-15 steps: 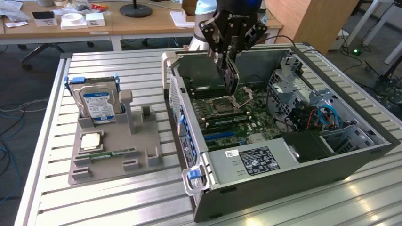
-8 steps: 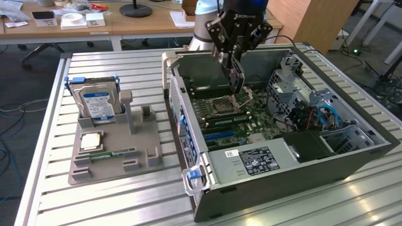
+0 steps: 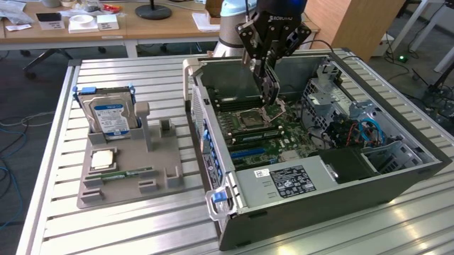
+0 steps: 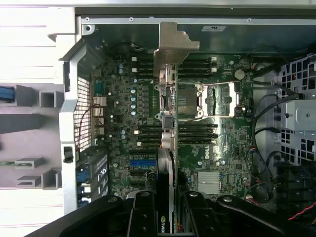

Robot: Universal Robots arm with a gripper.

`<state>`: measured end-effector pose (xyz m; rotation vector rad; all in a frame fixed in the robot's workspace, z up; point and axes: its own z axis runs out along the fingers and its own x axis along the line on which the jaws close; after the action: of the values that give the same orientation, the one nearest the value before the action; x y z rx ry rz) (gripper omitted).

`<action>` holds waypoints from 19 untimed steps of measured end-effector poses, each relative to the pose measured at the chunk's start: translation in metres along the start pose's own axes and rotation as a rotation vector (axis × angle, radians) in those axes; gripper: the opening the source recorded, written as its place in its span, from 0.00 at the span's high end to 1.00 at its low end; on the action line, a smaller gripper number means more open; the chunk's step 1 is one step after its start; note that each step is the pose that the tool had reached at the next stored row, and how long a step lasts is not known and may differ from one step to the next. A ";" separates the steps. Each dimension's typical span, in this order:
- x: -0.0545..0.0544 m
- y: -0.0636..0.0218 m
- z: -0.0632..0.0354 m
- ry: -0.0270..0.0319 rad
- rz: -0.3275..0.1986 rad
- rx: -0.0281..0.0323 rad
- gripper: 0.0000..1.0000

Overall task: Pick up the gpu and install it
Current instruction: 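Pick up the gpu and move the gpu toward the slot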

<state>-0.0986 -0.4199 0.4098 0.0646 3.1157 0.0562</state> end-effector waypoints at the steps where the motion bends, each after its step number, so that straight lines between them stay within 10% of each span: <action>1: 0.000 0.0000 0.0000 0.0000 0.000 0.0000 0.74; 19: -0.006 0.0003 0.0001 0.0001 0.000 0.0000 0.74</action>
<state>-0.0922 -0.4199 0.4098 0.0643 3.1158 0.0561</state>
